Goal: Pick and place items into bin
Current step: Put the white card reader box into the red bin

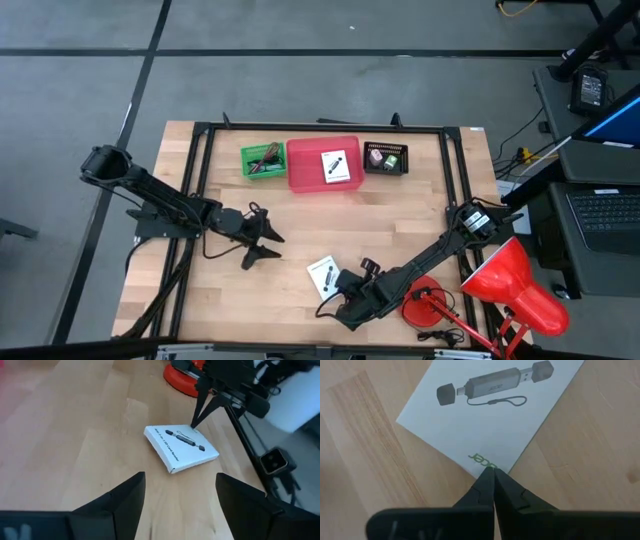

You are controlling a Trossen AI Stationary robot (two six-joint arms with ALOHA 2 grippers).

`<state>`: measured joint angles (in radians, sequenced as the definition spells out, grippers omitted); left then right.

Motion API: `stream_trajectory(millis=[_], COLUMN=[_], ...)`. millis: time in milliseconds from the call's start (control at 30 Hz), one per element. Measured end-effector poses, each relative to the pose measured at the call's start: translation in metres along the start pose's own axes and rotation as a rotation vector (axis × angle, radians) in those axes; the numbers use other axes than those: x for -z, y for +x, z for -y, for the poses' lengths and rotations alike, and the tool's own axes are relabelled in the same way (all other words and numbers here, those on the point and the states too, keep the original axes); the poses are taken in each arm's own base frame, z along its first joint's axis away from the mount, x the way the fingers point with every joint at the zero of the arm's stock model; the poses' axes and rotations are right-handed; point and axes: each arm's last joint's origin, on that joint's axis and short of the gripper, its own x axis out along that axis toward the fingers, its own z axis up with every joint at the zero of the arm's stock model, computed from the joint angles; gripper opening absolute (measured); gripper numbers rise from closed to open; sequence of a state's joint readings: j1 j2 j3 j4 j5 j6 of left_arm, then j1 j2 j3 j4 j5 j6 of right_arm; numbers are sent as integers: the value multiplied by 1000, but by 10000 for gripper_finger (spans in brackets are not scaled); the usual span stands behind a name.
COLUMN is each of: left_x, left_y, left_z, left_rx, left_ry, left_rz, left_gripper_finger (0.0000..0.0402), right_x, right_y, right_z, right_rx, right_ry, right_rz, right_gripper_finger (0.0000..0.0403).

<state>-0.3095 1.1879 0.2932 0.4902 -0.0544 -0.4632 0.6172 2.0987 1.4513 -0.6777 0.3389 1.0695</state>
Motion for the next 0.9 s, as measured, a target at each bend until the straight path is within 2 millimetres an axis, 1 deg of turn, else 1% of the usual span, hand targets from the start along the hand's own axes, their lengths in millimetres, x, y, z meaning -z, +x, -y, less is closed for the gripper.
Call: stream_trajectory(millis=[100,233,500,633,900], left_x=[4,13,8,6,15], left_y=[2,11,48,65,90], left_z=[0,-3,5,6,0], left_rx=[-10,-60,-77,-97,-133], left_ry=[-63,-124,-144,-192,-293], left_rz=[-17,-62,-123,-141,-202], left_gripper_finger=[237,236,236,236,235], right_x=[-1,-2,-6,-6,-6], right_y=[0,1,3,3,3], right_z=[0,1,4,4,4], right_rx=[1,5,11,12,11], right_ry=[1,5,10,9,9], right_rz=[0,0,1,2,1], right_gripper_finger=[0,0,0,0,0])
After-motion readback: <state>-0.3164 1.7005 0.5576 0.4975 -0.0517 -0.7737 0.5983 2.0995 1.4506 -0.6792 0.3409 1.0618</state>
